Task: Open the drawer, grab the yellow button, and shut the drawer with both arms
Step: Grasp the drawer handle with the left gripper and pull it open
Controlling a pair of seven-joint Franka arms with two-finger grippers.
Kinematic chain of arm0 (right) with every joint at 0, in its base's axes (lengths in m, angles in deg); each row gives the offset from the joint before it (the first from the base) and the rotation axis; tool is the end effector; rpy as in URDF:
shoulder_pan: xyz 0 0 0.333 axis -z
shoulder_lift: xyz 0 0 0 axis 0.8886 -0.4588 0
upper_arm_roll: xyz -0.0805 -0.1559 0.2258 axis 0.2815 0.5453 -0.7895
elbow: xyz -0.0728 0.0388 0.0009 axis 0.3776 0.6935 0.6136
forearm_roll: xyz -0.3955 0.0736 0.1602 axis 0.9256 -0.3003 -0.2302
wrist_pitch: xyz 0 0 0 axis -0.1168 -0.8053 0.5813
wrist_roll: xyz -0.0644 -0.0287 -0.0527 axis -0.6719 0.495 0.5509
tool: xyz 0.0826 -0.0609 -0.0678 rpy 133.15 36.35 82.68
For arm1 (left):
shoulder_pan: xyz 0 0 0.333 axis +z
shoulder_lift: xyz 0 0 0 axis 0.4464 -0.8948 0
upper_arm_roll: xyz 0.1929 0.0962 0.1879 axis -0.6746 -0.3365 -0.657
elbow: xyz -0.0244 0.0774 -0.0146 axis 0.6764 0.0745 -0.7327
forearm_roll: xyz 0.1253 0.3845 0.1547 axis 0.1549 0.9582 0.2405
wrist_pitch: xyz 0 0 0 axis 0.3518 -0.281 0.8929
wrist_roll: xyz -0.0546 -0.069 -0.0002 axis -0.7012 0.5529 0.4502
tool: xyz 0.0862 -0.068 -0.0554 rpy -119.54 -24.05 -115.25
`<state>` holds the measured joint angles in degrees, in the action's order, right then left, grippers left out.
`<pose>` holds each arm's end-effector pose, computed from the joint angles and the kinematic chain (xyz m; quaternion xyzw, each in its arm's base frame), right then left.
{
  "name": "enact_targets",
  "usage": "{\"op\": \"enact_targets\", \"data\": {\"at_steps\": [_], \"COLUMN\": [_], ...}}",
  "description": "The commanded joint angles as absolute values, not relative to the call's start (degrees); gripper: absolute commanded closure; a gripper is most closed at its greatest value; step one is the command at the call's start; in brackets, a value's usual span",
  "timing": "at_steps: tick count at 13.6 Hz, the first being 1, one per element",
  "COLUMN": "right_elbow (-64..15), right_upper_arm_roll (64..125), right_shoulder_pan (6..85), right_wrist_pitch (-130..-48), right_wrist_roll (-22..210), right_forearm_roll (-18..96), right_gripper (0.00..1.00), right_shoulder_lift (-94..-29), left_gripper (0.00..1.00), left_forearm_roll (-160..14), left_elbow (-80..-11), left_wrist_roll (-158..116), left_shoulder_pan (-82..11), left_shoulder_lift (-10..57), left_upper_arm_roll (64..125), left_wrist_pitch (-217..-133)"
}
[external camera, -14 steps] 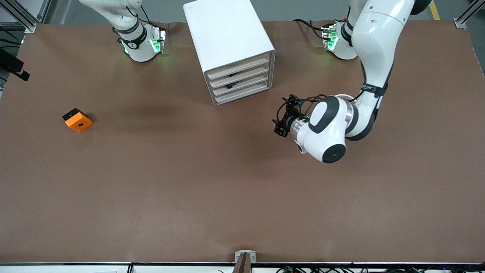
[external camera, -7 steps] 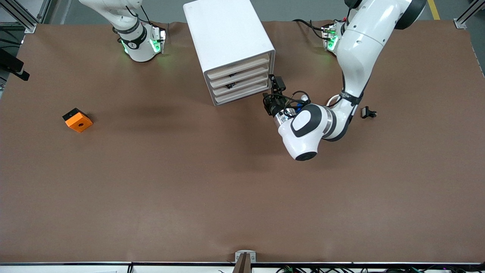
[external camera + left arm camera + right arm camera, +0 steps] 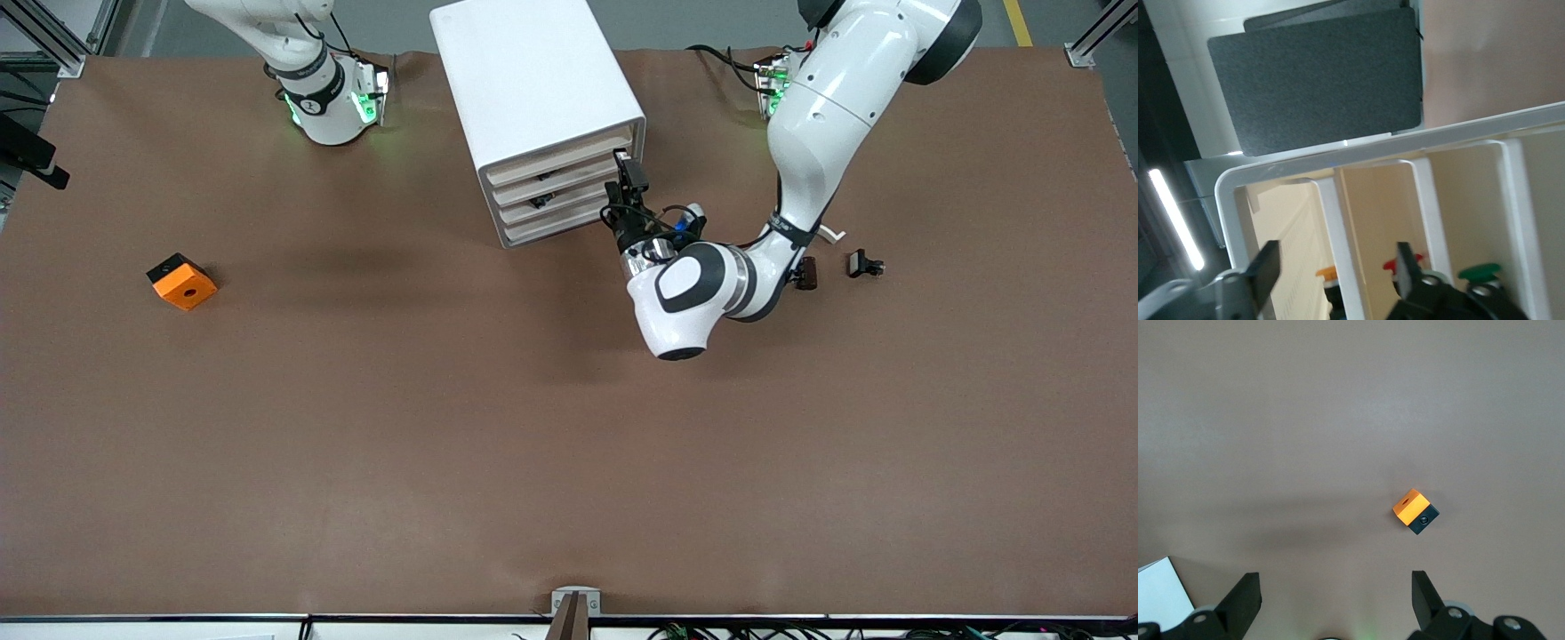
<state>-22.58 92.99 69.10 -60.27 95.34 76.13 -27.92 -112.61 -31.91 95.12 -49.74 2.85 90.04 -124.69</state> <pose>0.5297 -0.1008 0.6143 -0.9994 0.0341 0.0000 0.0028 0.4246 -0.4379 0.1834 -0.5038 -0.5325 0.5646 0.3793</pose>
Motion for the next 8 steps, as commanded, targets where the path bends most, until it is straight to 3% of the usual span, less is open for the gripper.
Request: {"op": "enact_targets", "data": {"at_steps": [1,2,5,6,7,8], "right_elbow": [-23.6,-23.6,-22.9,-22.4,-21.7,-21.6], "right_upper_arm_roll": [92.7,92.7,92.7,92.8,92.8,92.8], "right_shoulder_pan": [68.9,68.9,68.9,68.9,68.9,69.0], "right_wrist_pitch": [-60.8,-60.9,-61.0,-61.0,-60.9,-61.0], "right_wrist_roll": [94.7,94.7,94.7,94.7,94.7,94.7], "right_forearm_roll": [77.0,77.0,76.9,76.9,76.9,76.9], "right_gripper": [0.00,0.00,0.00,0.00,0.00,0.00], "right_shoulder_lift": [-26.6,-26.6,-26.9,-27.0,-27.2,-27.3], "left_gripper": [0.35,0.35,0.55,0.65,0.84,0.94], "left_forearm_roll": [-113.6,-113.6,-113.6,-113.6,-113.5,-113.5], "left_elbow": [-32.9,-33.6,-35.4,-36.1,-36.5,-36.5], "left_wrist_roll": [96.3,96.3,95.7,95.6,95.0,94.9], "left_shoulder_pan": [-49.9,-51.2,-53.6,-53.8,-53.8,-53.8], "left_shoulder_lift": [3.4,3.4,3.3,3.3,3.4,3.4], "left_upper_arm_roll": [90.9,90.9,90.9,90.9,90.9,90.9], "left_wrist_pitch": [-123.9,-124.0,-124.0,-124.0,-124.0,-123.9]}}
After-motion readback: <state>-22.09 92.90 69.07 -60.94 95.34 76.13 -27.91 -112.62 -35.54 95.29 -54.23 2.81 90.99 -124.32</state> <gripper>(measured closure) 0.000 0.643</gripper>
